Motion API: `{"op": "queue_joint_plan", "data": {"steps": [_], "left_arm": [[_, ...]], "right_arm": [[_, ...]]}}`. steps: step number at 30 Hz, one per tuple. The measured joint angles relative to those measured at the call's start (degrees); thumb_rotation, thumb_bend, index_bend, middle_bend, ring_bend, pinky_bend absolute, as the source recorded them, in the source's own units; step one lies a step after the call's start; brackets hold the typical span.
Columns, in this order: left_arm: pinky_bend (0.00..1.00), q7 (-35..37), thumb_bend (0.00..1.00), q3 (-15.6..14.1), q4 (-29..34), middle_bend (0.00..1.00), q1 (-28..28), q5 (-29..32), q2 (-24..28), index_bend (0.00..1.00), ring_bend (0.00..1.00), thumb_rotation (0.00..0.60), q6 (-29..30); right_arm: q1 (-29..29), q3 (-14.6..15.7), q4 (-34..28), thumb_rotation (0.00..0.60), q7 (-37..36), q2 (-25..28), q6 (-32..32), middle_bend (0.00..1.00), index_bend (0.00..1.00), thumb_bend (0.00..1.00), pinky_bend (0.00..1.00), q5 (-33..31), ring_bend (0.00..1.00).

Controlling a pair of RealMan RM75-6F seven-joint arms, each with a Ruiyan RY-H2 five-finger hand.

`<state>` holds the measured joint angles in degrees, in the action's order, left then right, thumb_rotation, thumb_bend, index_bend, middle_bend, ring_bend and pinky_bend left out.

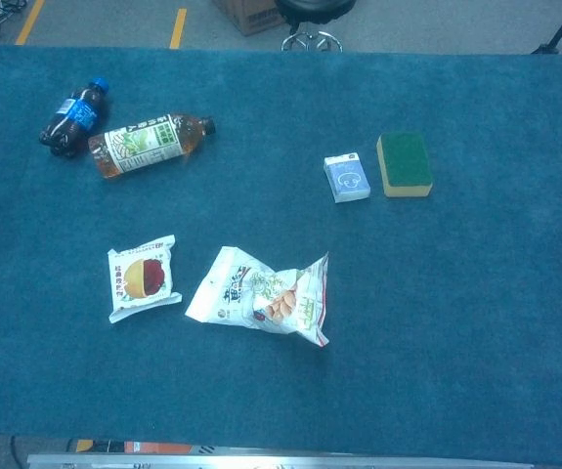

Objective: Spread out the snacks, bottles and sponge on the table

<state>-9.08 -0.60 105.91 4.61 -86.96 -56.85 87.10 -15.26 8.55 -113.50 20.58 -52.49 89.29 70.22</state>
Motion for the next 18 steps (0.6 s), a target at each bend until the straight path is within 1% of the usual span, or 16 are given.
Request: {"op": "queue_joint_plan", "data": {"steps": [3,9,18], "left_arm": [[0.08,-0.24,0.24,-0.11,0.42,0.05,-0.16,-0.41,-0.15,0.09,0.0,0.6,-0.03],[0.08,0.05,0.24,0.03,0.91,0.05,-1.16,-1.56,-0.61,0.09,0.0,0.6,1.94],[0.08,1.33,0.24,0.51,0.59,0.05,-2.01,-1.24,-0.8,0.09,0.0,0.6,2.69]], "right_arm": [[0.96,-0.54,0.14,0.6,-0.48,0.14,-0.23,0.31,0.16,0.07,0.38,0.98,0.27],[2.85,-1.5,0.37,0.6,-1.73,0.75,-0.66,0.31,0.16,0.07,0.38,2.55,0.27],[4.57,-3.12,0.22,0.6,-2.08,1.17,-1.77,0.31,0.16,0.07,0.38,4.27,0.27]]}}
